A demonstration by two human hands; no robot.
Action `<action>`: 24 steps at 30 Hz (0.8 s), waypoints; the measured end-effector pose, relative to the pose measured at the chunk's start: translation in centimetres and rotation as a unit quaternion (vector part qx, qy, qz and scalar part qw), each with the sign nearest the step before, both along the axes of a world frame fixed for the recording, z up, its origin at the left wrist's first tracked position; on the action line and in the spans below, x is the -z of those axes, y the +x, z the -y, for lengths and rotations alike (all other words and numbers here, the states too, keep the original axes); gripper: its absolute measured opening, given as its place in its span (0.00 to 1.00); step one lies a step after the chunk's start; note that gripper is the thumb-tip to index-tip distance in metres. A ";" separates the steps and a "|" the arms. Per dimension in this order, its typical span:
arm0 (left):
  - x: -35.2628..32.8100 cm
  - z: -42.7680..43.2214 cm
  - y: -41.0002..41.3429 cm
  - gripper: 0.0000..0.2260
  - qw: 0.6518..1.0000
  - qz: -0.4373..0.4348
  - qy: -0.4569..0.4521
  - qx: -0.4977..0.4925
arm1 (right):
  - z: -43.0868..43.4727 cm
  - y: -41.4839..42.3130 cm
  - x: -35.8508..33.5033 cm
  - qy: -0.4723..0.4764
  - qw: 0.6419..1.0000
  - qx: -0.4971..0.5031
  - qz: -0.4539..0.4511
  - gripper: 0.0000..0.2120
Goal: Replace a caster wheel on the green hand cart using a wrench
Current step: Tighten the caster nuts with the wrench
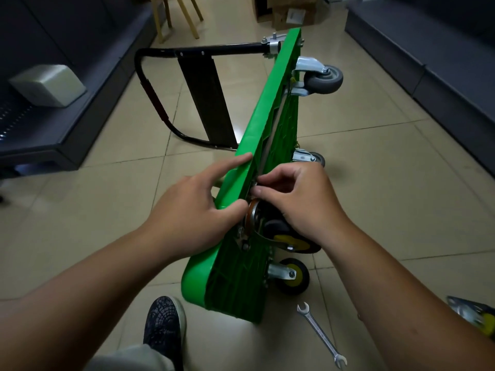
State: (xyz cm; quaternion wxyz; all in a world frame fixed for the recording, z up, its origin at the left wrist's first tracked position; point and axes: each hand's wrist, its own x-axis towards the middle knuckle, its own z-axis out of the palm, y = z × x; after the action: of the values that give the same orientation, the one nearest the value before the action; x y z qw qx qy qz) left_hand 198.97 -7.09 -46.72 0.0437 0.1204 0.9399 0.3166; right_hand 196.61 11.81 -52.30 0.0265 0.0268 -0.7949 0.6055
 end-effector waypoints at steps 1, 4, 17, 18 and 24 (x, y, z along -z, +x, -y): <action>0.0 0.0 0.0 0.31 1.000 0.002 -0.005 -0.001 | 0.1 0.0 0.1 0.006 1.000 0.006 -0.003 0.05; -0.1 -0.1 0.0 0.31 1.000 0.000 -0.015 -0.004 | 0.1 -0.1 0.4 0.006 1.000 0.013 0.007 0.02; -0.1 -0.5 -0.2 0.32 0.999 0.008 -0.028 -0.016 | 0.0 -1.0 -0.1 0.053 0.998 0.015 0.024 0.06; -0.1 -0.5 -0.2 0.32 0.999 0.006 -0.030 -0.018 | 0.0 -1.0 -0.3 0.047 0.998 0.019 0.024 0.05; -0.2 -0.4 -0.1 0.31 1.000 0.008 -0.025 -0.017 | -0.6 -0.9 0.2 0.018 0.996 -0.038 0.073 0.14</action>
State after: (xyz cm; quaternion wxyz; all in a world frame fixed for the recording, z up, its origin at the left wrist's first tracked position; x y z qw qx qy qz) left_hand 198.91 -6.66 -46.52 0.0491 0.1007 0.9490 0.2946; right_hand 195.72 12.38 -52.50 -0.0551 0.0127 -0.8042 0.5917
